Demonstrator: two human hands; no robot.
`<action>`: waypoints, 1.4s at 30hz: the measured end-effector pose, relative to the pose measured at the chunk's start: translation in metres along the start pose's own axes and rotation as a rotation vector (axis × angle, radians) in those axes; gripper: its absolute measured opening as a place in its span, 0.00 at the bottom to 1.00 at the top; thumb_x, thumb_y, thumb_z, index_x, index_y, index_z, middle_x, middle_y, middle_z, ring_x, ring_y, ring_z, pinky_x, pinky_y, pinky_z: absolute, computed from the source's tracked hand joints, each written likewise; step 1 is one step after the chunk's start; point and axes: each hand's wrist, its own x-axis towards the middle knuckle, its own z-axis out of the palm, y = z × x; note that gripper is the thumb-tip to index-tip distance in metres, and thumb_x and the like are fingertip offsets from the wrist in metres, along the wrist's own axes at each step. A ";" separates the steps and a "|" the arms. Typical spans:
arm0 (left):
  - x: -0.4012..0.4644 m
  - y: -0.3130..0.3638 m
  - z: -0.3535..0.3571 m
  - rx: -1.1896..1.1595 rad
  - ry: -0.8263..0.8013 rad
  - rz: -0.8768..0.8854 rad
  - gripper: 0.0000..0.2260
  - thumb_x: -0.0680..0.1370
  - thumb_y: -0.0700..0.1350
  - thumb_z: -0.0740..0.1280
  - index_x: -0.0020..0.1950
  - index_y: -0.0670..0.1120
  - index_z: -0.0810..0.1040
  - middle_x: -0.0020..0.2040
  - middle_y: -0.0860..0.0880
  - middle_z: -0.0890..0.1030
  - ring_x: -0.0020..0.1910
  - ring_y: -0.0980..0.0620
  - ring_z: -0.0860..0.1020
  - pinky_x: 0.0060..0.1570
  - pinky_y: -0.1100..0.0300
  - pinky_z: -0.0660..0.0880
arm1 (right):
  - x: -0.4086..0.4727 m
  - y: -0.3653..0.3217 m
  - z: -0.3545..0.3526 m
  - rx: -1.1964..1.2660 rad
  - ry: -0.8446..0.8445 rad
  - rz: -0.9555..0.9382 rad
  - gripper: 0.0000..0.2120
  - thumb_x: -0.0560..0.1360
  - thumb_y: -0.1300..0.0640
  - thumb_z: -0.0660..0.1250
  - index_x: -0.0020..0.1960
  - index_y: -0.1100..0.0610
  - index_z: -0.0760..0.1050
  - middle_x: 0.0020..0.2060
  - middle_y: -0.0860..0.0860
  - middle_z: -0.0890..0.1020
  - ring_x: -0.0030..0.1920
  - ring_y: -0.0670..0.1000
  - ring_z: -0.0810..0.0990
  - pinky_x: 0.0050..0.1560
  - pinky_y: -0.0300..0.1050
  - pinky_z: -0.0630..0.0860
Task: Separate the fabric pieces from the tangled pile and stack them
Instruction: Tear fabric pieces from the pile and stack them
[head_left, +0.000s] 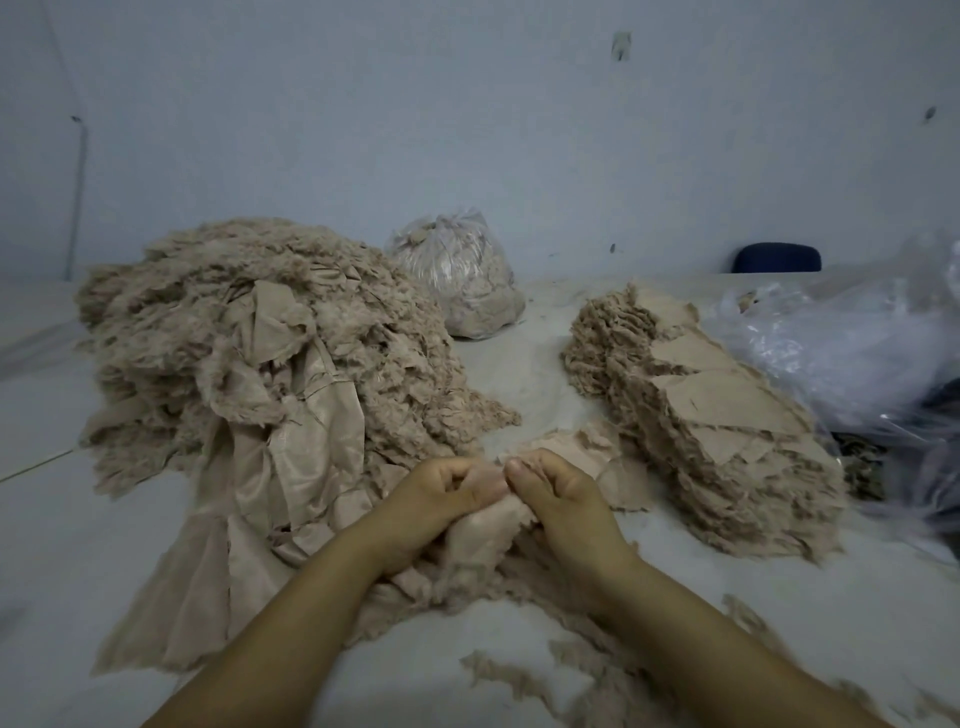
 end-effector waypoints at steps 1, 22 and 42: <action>-0.002 0.003 0.002 -0.035 0.041 0.013 0.07 0.71 0.50 0.70 0.43 0.47 0.83 0.40 0.48 0.83 0.39 0.53 0.80 0.38 0.63 0.76 | -0.002 -0.001 -0.001 -0.008 0.009 0.008 0.11 0.78 0.58 0.65 0.38 0.59 0.70 0.27 0.51 0.73 0.29 0.49 0.70 0.30 0.39 0.68; 0.012 0.003 -0.008 0.043 0.613 0.068 0.11 0.81 0.40 0.60 0.38 0.43 0.73 0.35 0.47 0.70 0.34 0.55 0.67 0.34 0.62 0.63 | -0.013 0.007 0.026 0.173 -0.259 0.383 0.14 0.73 0.69 0.70 0.57 0.64 0.72 0.27 0.54 0.79 0.26 0.47 0.78 0.29 0.36 0.76; 0.005 0.001 0.010 -0.047 0.288 -0.035 0.11 0.78 0.45 0.65 0.36 0.47 0.79 0.32 0.50 0.81 0.32 0.54 0.78 0.30 0.64 0.73 | 0.001 0.002 0.001 -0.180 -0.039 0.255 0.24 0.70 0.44 0.73 0.61 0.50 0.70 0.48 0.51 0.81 0.38 0.46 0.82 0.34 0.37 0.76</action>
